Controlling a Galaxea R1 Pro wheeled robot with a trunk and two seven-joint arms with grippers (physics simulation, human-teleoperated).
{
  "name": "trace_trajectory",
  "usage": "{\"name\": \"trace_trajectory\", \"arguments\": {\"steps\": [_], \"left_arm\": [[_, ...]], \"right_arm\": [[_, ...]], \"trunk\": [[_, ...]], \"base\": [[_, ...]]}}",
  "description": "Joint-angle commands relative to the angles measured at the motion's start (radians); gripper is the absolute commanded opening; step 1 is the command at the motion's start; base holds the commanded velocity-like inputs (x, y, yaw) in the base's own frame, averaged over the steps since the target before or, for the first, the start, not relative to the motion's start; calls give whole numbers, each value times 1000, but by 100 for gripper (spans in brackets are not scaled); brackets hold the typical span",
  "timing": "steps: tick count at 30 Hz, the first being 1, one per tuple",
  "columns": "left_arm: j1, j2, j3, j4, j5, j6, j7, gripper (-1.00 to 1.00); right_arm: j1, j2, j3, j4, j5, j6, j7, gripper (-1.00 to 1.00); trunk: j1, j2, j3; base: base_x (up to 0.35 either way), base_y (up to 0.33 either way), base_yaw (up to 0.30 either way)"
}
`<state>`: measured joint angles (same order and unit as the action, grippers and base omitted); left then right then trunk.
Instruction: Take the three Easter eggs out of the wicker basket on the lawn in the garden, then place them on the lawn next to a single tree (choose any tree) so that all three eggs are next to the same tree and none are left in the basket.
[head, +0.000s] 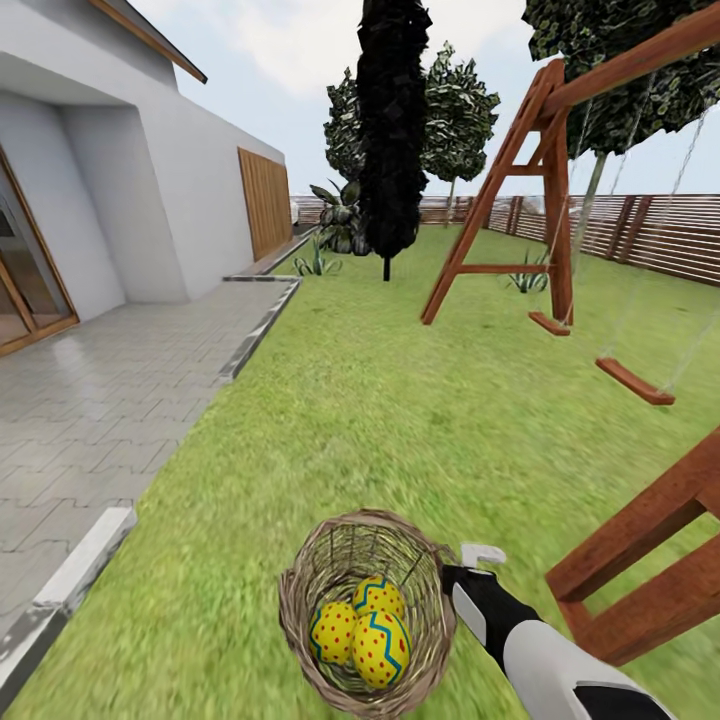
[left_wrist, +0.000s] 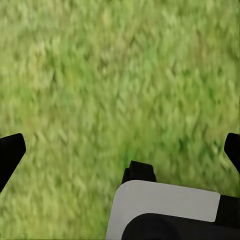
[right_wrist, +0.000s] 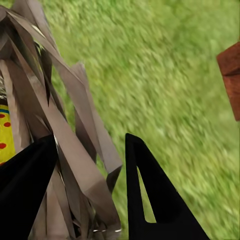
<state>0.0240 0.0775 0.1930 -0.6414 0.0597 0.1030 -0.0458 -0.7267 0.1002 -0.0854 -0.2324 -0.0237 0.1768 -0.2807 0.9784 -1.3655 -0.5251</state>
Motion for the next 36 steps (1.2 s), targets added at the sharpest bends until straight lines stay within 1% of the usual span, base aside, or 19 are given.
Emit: {"name": "trace_trajectory", "arguments": {"steps": [1,6,13,33,36], "left_arm": [[1,0,2,-3,6,7,-5,100],[1,-1,3,-3,6,7,-6,100],[1,-1,2,-3,5,7,-6,100],[1,-1,2,-2,4,5,-6,100],[1,-1,2,-2,4,1,-6,100]], "right_arm": [[0,1,-9,-2,-5,3,0,-100],[-1,1,-10,-2,-5,3,0,-100],[0,1,-8,-1,-6,3,0,-100],[5,2,-7,-1,-6,3,1,-100],[7,2,-7,-1,-6,3,1,-100]], "trunk": [[1,-1,-1],[1,-1,-1],[1,-1,-1],[1,-1,-1],[1,-1,-1]], "base": [[290,191,0],[290,191,-3],[290,191,-82],[292,185,-3],[302,161,-110]]}}
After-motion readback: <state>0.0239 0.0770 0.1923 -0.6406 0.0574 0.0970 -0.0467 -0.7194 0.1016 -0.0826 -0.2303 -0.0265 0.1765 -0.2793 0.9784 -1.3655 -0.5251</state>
